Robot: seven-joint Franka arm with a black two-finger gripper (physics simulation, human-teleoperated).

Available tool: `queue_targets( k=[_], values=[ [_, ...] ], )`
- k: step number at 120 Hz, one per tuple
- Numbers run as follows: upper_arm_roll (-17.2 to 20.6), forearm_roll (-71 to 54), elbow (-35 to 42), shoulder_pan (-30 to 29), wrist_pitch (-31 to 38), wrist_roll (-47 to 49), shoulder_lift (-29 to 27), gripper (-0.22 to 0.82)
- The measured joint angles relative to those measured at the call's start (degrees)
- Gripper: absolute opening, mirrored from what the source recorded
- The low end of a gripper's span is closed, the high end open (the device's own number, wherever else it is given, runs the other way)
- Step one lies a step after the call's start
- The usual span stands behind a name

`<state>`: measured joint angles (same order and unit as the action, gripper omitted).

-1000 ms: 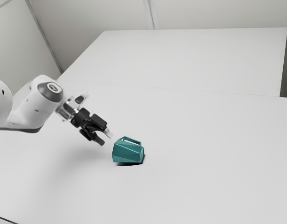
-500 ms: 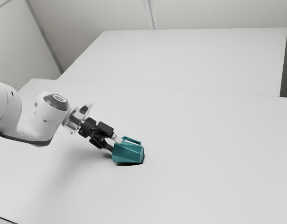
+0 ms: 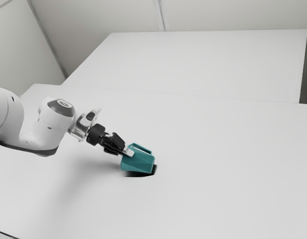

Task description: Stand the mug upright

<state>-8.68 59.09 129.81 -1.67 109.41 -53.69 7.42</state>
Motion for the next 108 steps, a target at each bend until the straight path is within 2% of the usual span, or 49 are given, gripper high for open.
queue_targets(
  k=[12, 40, 60, 90, 108],
  values=[
    [0.1, 0.0, -0.2, 0.0, -0.1, -0.5, -1.1, -0.13],
    [0.1, -2.1, -0.9, 0.2, -0.7, -0.6, -8.1, -0.17],
    [2.7, -17.9, -5.3, -0.1, 1.5, 4.2, -11.4, -0.18],
    [9.6, -45.3, -8.1, 1.5, 7.7, 17.3, -12.3, -0.18],
    [10.6, -56.1, -8.2, 1.5, 10.3, 25.7, -11.8, -0.18]
  ],
)
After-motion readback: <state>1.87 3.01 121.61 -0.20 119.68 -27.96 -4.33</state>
